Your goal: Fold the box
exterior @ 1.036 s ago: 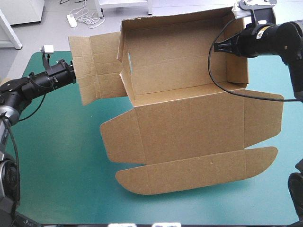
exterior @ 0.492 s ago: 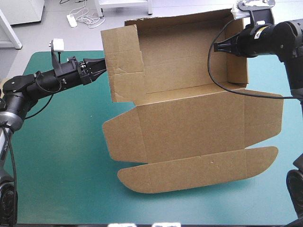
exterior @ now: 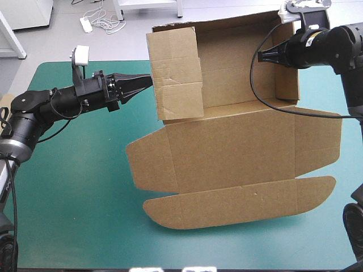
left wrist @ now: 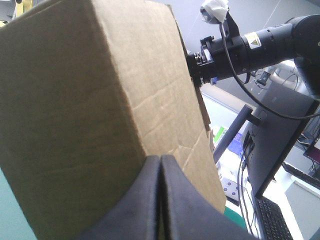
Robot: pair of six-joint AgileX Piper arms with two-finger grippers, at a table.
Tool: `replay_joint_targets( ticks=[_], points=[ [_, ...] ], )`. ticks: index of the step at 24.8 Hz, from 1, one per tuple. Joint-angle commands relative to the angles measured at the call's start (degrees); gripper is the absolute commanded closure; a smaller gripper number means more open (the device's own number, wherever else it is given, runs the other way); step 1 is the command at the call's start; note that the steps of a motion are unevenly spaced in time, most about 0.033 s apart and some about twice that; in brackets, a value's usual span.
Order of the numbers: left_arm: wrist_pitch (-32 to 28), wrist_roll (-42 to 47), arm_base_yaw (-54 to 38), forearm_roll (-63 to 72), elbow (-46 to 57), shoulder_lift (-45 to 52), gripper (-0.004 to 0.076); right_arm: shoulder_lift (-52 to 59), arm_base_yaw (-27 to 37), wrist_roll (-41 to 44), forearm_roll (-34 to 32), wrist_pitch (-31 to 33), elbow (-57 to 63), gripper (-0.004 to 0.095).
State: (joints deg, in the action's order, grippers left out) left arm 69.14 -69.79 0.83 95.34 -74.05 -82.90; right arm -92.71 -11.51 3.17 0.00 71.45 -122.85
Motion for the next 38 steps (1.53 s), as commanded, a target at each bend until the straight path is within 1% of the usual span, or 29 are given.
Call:
replay_joint_targets(
  ticks=[1,2,3,4,5,6,7,8,9,12,13,14,15,19,20,24,27,30,33,38],
  points=[
    [5.14,0.33,0.32,9.02,-1.88,2.16,0.0679,2.27,0.39,0.61,0.67,-0.07,-1.80,0.0925],
    [5.14,0.33,0.32,9.02,-1.88,2.24,0.0631,2.27,0.39,0.61,0.67,-0.07,-1.80,0.0925],
    [4.74,0.33,0.32,9.02,-1.88,2.24,0.0496,2.27,0.39,0.61,0.67,-0.07,-1.80,0.0925],
    [4.26,0.33,0.32,9.02,-1.88,2.24,0.0421,2.27,0.39,0.61,0.67,-0.07,-1.80,0.0925],
    [3.21,0.33,0.32,9.02,-1.88,2.24,0.0309,2.27,0.39,0.61,0.67,-0.07,-1.80,0.0925],
    [2.42,0.49,0.32,8.88,-1.88,2.24,0.0261,2.27,0.39,0.61,0.67,-0.07,-1.80,0.0925],
    [1.34,1.22,0.32,8.79,-1.88,2.24,0.0231,2.27,0.39,0.61,0.67,-0.07,-1.80,0.0925],
    [0.53,1.70,0.32,8.79,-1.88,2.24,0.0231,2.27,0.39,0.61,0.67,-0.07,-1.80,0.0925],
    [-1.70,1.70,0.32,8.66,-1.88,2.24,0.0231,2.27,0.39,0.61,0.67,-0.07,-1.80,0.0925],
    [-5.87,1.86,1.06,8.30,-1.98,2.24,0.0231,2.27,0.39,0.61,0.77,-0.07,-1.80,0.0925],
    [-8.97,2.99,2.49,6.13,-2.94,2.24,0.0231,2.27,0.39,0.73,0.92,-0.07,-1.80,0.0925],
    [-10.66,4.03,3.51,3.94,-3.80,2.24,0.0231,2.27,0.39,0.83,1.06,-0.07,-1.80,0.0925],
    [-14.43,6.72,5.74,-0.94,-5.78,2.24,0.0231,2.27,0.39,0.83,1.29,-0.07,-1.69,0.0925],
    [-21.22,12.33,10.57,-9.36,-9.58,2.24,0.0231,2.16,0.39,1.25,1.42,-0.07,-1.69,0.0925],
    [-23.59,15.77,12.21,-13.44,-11.07,2.24,0.0231,2.16,0.39,2.04,1.42,-0.07,-1.69,0.0925],
    [-28.39,24.10,15.45,-23.56,-13.54,2.24,0.0231,1.83,0.29,3.69,1.87,-0.07,-1.69,0.0925],
    [-31.87,31.56,17.53,-32.27,-14.70,2.14,0.0233,1.33,0.29,3.69,5.80,-0.07,-1.46,0.0925],
    [-32.63,40.27,18.67,-41.08,-16.08,1.65,0.0237,0.50,0.29,3.69,8.48,-0.07,-1.43,0.0924],
    [-31.88,49.20,18.62,-50.05,-17.83,0.35,0.0259,-0.56,0.29,3.69,9.34,-0.07,-1.21,0.0924],
    [-30.25,59.44,18.62,-62.05,-20.63,-1.75,0.0263,-2.30,0.29,3.69,11.13,-0.07,-1.08,0.0920]
  ],
)
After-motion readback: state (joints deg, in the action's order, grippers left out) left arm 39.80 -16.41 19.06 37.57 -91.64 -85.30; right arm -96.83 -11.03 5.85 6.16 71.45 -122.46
